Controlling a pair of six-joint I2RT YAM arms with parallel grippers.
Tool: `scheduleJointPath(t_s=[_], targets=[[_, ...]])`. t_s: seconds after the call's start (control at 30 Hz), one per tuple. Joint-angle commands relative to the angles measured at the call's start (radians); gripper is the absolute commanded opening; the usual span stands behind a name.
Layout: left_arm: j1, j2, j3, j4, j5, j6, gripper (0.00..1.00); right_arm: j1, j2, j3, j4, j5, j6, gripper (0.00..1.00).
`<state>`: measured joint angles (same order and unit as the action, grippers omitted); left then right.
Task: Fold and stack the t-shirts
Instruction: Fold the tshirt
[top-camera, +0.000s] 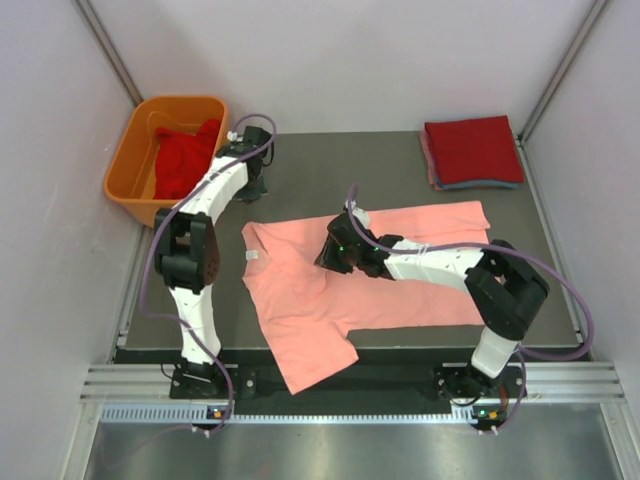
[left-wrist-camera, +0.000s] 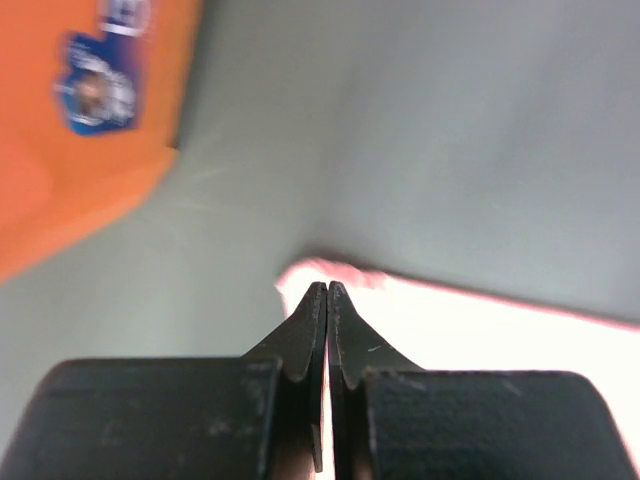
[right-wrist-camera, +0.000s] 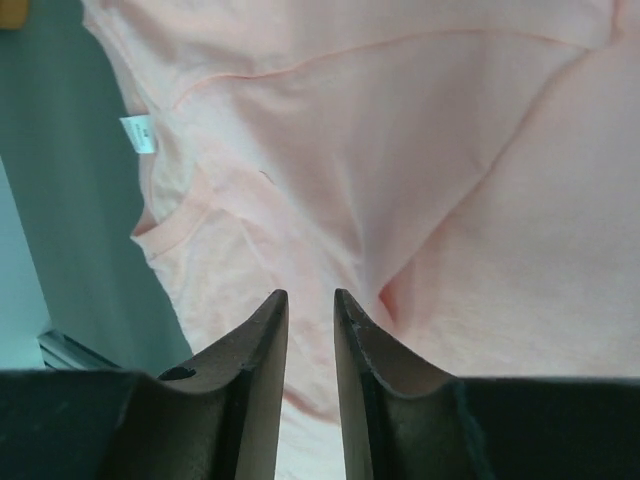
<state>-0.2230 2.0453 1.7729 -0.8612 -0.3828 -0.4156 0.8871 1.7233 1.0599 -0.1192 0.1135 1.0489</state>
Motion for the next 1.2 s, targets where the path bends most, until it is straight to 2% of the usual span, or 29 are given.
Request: scheduleJointPath(t_s=[0.0,0.1,0.23,0.4,0.57,0.73,0.83,0.97,1.1,1.17], targets=[[-0.041,-0.062,-0.033,0.031,0.112,0.029,0.01,-0.004,0.024,0.057,-0.057,-0.011,-0.050,0.28],[-0.041,-0.040,-0.088,0.062,0.144,0.015,0.01,-0.005,0.001,0.016,-0.022,-0.021,-0.056,0.28],[-0.041,0.025,-0.138,0.068,0.092,-0.011,0.00,-0.019,-0.033,0.012,-0.017,0.005,-0.139,0.29],[-0.039,0.065,-0.178,0.080,0.029,-0.040,0.00,-0.063,0.041,0.035,0.061,-0.047,-0.259,0.26],[-0.039,0.072,-0.196,0.105,-0.016,-0.049,0.00,-0.071,0.128,0.009,0.070,-0.041,-0.267,0.23],[-0.038,0.095,-0.201,0.105,-0.056,-0.042,0.00,-0.079,0.118,-0.037,0.067,0.012,-0.280,0.19],[-0.038,0.093,-0.190,0.102,-0.074,-0.034,0.00,-0.080,0.065,-0.049,0.050,0.035,-0.290,0.17],[-0.038,0.098,-0.086,0.039,-0.102,-0.012,0.01,-0.080,0.003,-0.055,0.033,0.046,-0.291,0.11],[-0.055,0.040,-0.029,-0.010,-0.047,0.009,0.10,-0.080,-0.024,-0.041,0.012,0.019,-0.285,0.11],[-0.068,-0.016,-0.030,-0.030,-0.021,0.027,0.13,-0.080,-0.040,-0.041,0.012,-0.001,-0.276,0.15]])
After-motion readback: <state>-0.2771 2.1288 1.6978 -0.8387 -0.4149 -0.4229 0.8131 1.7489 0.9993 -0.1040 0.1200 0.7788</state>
